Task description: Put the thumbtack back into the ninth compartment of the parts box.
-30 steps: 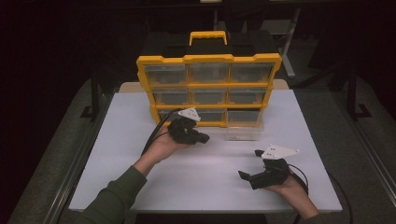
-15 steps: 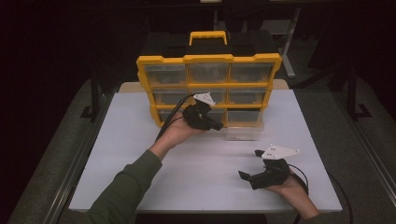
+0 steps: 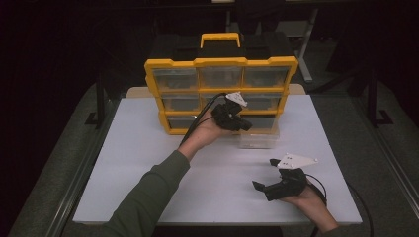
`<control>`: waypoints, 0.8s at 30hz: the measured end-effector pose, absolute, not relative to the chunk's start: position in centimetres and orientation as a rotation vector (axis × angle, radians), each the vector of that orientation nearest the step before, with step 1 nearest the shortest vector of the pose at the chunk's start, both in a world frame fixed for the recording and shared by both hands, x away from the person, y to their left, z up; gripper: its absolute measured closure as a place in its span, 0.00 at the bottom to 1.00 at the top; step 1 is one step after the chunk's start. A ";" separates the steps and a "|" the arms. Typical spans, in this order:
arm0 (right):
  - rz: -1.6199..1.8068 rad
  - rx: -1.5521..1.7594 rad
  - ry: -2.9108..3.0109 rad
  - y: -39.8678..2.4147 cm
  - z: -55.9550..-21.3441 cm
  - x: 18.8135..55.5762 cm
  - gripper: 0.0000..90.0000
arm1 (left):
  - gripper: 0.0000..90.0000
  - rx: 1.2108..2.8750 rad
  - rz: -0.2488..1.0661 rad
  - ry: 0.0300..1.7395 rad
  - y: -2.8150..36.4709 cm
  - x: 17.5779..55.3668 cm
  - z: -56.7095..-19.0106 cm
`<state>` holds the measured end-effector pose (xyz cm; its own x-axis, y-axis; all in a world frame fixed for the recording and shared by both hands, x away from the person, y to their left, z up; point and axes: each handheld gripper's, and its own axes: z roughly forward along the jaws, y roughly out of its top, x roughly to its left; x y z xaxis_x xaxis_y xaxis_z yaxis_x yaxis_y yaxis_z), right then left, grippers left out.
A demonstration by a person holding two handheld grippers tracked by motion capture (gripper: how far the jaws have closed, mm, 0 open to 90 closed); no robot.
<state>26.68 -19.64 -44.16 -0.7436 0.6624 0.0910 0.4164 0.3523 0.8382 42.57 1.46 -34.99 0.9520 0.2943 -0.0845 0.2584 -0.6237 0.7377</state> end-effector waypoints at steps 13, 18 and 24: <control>1.349 0.964 2.352 -19.7 -44.1 26.6 0.00 | 0.90 2.275 0.052 0.406 0.2 43.2 -35.9; 1.347 0.963 2.353 -19.7 -44.1 26.6 0.00 | 0.82 2.259 0.054 0.419 1.6 42.9 -35.1; 1.346 0.964 2.353 -19.7 -44.1 26.6 0.00 | 0.68 2.250 0.044 0.447 4.2 42.2 -34.8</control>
